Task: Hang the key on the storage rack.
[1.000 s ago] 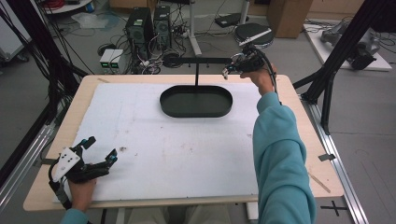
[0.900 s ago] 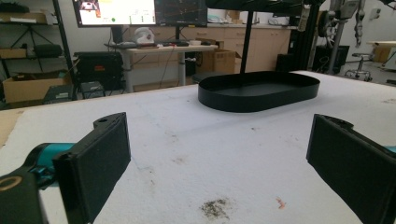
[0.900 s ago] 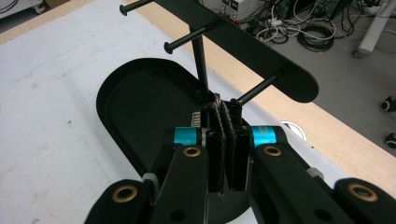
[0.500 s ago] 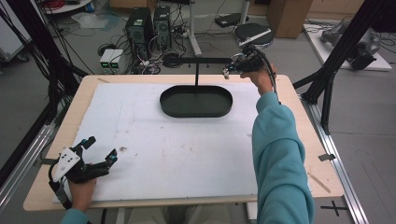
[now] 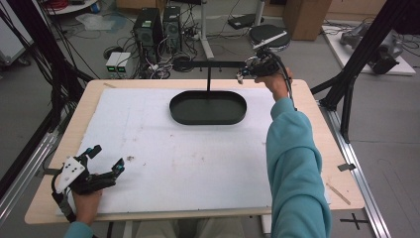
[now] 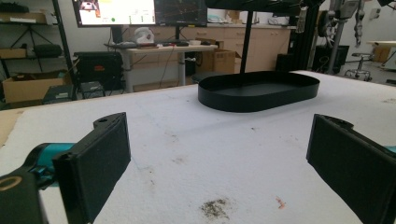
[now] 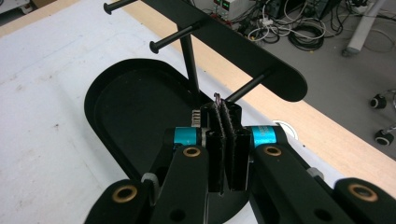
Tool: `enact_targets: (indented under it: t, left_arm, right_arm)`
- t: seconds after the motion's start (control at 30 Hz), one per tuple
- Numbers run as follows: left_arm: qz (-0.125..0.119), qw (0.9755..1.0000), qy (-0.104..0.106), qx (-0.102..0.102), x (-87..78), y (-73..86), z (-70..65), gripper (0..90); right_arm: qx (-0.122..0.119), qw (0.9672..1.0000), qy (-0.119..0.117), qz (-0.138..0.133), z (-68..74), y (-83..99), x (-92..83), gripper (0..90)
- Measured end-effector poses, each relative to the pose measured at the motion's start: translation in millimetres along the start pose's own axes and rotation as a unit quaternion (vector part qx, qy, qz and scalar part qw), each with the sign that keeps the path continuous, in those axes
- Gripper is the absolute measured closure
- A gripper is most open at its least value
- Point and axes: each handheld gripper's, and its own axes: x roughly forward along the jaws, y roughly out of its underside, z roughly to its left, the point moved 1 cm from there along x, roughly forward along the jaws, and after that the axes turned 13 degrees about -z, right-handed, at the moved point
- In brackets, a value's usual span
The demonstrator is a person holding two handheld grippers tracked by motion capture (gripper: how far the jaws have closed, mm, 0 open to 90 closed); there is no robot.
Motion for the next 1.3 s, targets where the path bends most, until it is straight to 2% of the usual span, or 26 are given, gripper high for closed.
enact_targets:
  t: [0.53,1.03,1.17,1.3]
  left_arm:
    - [0.000,1.0000,0.000,0.000,0.1,0.0,0.0,6.7]
    - [0.002,1.0000,0.000,0.000,0.0,-0.1,0.1,6.7]
    - [0.004,1.0000,0.001,0.001,-0.1,-0.2,0.3,6.7]
    - [0.003,1.0000,0.000,0.000,0.1,0.0,0.2,6.7]
  right_arm:
    - [0.004,0.9999,0.012,-0.012,-3.6,0.2,0.1,88.8]
    - [-0.004,0.9996,0.017,-0.023,-7.8,1.3,3.8,88.1]
    - [-0.003,0.9990,0.028,-0.035,-8.8,0.6,2.9,86.7]
    - [0.000,0.9980,0.045,-0.044,-9.7,-0.3,-1.3,79.0]
